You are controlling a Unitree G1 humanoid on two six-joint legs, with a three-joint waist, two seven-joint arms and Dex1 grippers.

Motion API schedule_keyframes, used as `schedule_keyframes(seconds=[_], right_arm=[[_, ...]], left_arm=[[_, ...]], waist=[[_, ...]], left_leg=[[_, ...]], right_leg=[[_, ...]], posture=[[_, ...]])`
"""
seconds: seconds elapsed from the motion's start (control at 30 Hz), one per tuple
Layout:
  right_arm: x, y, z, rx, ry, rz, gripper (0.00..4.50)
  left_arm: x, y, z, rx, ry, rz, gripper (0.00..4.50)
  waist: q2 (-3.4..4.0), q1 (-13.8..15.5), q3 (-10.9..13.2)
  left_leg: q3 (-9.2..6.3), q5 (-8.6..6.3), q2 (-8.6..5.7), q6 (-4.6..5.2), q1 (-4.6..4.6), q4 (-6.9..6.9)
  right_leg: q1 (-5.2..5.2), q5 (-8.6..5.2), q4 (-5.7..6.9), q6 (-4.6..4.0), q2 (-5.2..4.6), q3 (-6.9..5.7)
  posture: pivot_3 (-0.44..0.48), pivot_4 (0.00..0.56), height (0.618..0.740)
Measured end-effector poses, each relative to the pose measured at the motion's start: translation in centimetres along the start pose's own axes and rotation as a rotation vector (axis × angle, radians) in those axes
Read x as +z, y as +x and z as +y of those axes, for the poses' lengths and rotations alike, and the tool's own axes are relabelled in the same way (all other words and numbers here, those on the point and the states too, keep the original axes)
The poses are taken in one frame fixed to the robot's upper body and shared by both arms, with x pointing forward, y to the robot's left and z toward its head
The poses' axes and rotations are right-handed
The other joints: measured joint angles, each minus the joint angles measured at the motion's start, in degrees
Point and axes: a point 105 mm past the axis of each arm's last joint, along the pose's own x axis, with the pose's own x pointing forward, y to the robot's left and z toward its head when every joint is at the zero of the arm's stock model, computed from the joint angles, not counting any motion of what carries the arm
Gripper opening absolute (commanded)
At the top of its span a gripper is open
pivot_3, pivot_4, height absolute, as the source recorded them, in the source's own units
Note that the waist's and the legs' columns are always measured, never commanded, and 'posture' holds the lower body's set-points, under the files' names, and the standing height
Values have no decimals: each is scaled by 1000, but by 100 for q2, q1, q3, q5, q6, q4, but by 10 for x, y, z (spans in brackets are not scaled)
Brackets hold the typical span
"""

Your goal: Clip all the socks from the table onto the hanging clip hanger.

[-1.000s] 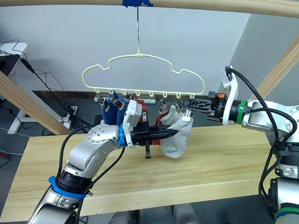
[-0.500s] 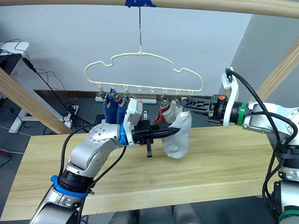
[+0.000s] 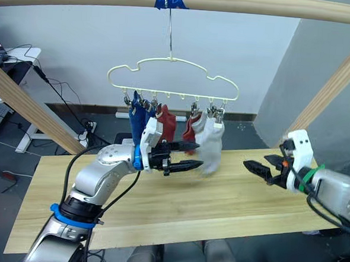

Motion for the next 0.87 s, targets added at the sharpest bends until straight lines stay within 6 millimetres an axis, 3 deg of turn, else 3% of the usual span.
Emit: schedule_keyframes(seconds=[0.07,0.17,0.37,0.47,0.7,0.87], right_arm=[[-5,-1,0,-24,-70,-23,4500],[-10,-1,-2,-45,-162,-51,4500],[-24,7,-8,-76,-234,-110,4500],[-23,11,-6,-69,-263,-134,4500],[-31,13,-11,-66,-292,-108,4500],[-34,13,-12,-63,-297,-97,4500]], left_arm=[[-8,-18,5,47,-32,32,4431],[-15,-42,12,132,-63,59,4472],[-51,-138,15,552,-186,138,4472],[-55,-162,13,702,-189,162,4472],[-74,-179,5,851,-151,313,4472],[-70,-178,9,856,-120,307,4472]], waist=[[0,-20,0],[0,-14,-2],[-1,-15,-3],[-3,117,-4],[-8,392,-7],[-8,476,-8]], left_leg=[[2,1,0,0,8,0],[3,2,0,0,10,4],[4,1,6,0,15,-10],[3,2,-2,0,15,1],[8,2,-6,-1,16,8],[8,2,-4,-1,16,7]], right_leg=[[2,3,5,1,1,2],[8,4,3,-1,0,3],[6,1,0,-6,-1,1],[13,0,1,-8,-9,1],[20,-5,-6,-29,-16,0],[19,-1,-6,-24,-13,-2]], posture=[[-237,236,740],[-210,224,740],[-125,214,740],[-93,216,740],[-48,214,740],[-52,207,740]])
